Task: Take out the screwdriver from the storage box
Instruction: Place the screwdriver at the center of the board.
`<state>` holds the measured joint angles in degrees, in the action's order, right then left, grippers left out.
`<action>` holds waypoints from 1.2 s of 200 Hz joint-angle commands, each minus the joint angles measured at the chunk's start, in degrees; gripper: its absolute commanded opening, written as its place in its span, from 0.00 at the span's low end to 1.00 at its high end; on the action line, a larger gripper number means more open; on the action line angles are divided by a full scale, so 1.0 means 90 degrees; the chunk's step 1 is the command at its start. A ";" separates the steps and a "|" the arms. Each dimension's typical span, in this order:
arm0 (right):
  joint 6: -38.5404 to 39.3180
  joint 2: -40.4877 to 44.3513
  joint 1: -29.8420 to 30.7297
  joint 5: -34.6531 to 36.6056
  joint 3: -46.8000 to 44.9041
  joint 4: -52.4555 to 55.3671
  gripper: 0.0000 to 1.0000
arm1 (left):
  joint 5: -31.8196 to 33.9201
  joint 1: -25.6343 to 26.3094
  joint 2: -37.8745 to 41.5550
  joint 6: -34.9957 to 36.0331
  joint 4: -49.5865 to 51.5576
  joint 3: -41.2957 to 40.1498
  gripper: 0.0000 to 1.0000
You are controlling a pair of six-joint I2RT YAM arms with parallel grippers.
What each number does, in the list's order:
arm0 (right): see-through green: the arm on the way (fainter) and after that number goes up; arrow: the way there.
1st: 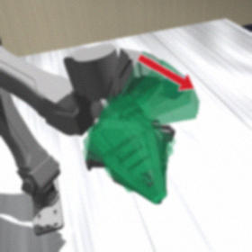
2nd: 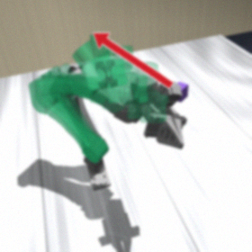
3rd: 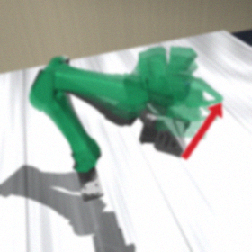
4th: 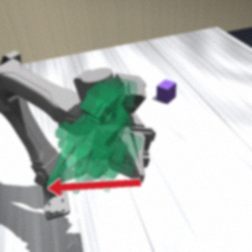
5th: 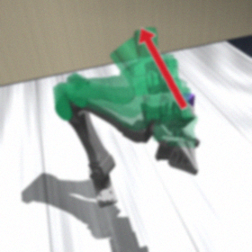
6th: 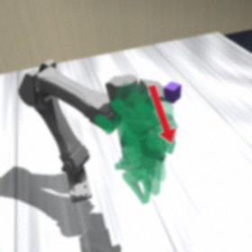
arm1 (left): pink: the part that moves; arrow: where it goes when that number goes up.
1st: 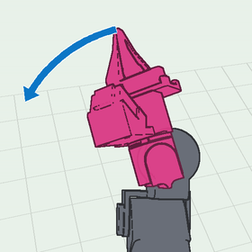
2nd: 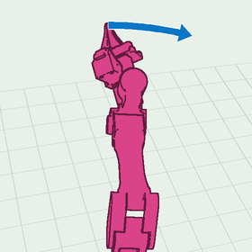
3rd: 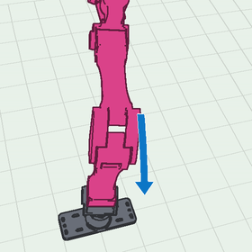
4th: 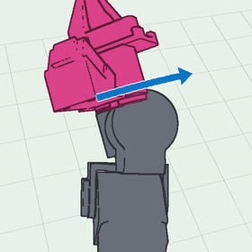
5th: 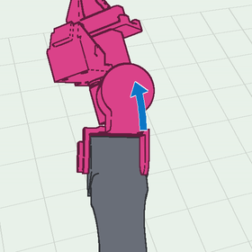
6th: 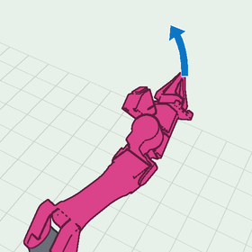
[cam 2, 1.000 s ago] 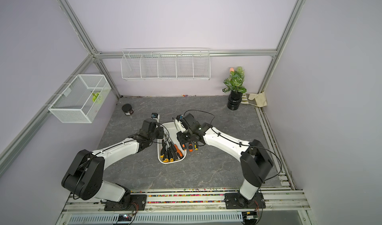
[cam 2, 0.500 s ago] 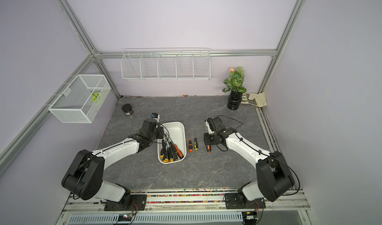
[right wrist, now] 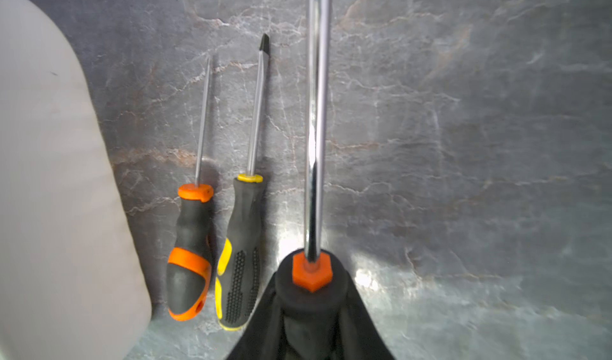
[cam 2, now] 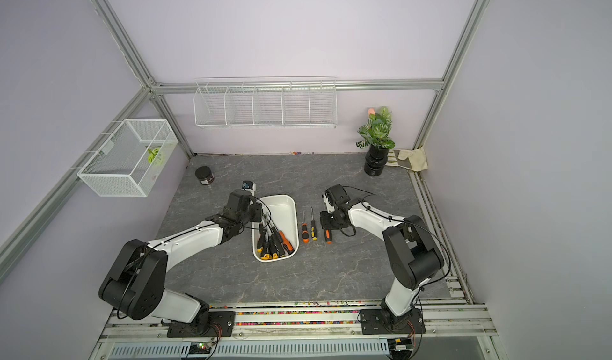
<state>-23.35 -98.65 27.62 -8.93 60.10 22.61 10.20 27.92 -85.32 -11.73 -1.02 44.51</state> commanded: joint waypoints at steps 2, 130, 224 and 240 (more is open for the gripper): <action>-0.0142 -0.0160 -0.0005 -0.0054 0.0184 -0.0128 0.00 | 0.0058 0.0001 -0.0118 0.0063 -0.0031 0.0035 0.00; -0.0645 -0.0600 0.0061 -0.0367 0.0165 -0.0442 0.00 | 0.0080 -0.0002 -0.0105 0.0049 -0.0068 -0.0014 0.00; -0.0696 -0.0855 0.0059 -0.0312 0.0119 -0.0491 0.00 | 0.0084 -0.0002 -0.0103 0.0015 -0.0111 -0.0054 0.00; -0.0718 -0.0873 0.0047 -0.0316 0.0124 -0.0491 0.04 | 0.0088 0.0001 -0.0091 0.0014 -0.0111 -0.0055 0.00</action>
<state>-29.21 -104.77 27.77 -12.21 62.22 18.59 10.22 27.92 -85.54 -11.92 -1.23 44.51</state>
